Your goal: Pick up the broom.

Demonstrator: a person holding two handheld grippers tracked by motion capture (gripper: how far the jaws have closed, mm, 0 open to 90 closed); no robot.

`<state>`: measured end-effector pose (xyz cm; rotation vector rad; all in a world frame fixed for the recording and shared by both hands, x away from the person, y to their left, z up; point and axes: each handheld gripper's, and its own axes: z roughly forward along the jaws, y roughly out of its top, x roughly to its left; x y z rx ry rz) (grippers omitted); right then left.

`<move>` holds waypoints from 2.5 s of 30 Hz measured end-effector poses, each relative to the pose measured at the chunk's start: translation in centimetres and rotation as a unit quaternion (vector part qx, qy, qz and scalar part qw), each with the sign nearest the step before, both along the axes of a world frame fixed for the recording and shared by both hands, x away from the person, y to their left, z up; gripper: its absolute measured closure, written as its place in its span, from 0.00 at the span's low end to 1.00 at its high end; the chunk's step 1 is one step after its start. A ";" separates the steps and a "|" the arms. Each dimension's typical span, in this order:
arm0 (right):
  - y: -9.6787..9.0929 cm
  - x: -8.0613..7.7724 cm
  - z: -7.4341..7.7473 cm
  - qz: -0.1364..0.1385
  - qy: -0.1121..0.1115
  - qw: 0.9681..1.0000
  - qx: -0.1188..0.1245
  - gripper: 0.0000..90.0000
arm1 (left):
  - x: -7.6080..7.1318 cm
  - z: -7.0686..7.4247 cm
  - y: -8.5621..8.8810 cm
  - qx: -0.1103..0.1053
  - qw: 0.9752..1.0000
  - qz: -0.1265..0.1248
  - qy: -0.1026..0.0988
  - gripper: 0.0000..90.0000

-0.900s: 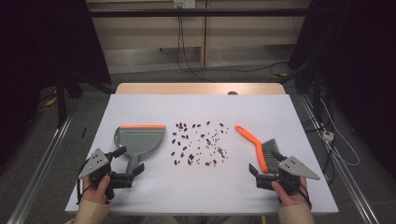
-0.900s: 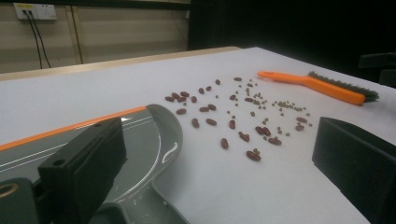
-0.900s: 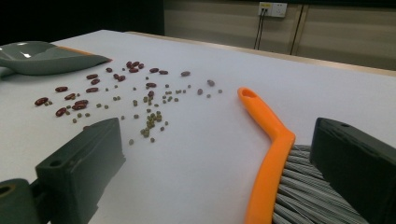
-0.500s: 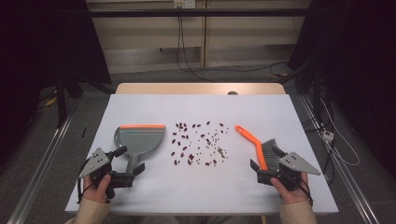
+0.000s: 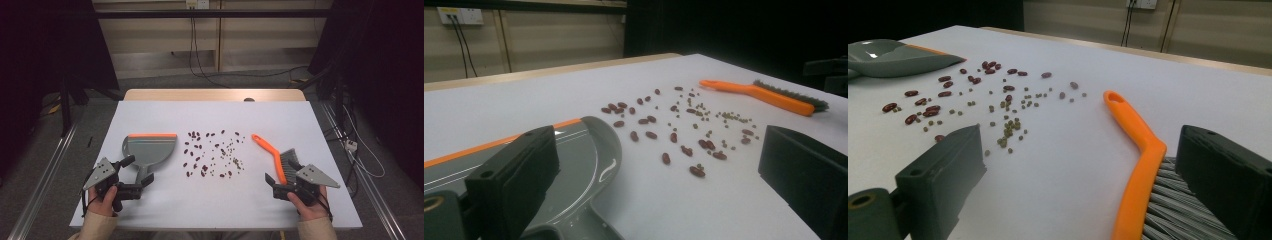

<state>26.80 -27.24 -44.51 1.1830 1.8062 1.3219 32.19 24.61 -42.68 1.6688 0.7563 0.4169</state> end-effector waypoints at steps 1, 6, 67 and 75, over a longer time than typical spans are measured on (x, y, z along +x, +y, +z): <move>0.0 0.0 0.0 0.000 0.000 1.000 0.000 0.05 | 0.0 0.0 0.0 0.000 1.000 0.000 0.000 0.03; 0.1 0.3 0.1 0.002 0.003 1.000 -0.003 0.05 | 0.0 0.0 -0.1 0.000 1.000 0.000 -0.001 0.03; -0.2 12.9 0.1 -0.066 0.306 0.942 -0.124 0.74 | 0.5 -0.2 -0.3 0.005 1.000 -0.011 0.009 0.03; -0.8 13.3 0.0 -0.068 0.325 0.939 -0.094 0.75 | 0.5 -0.2 -0.3 0.007 1.000 -0.012 0.004 0.03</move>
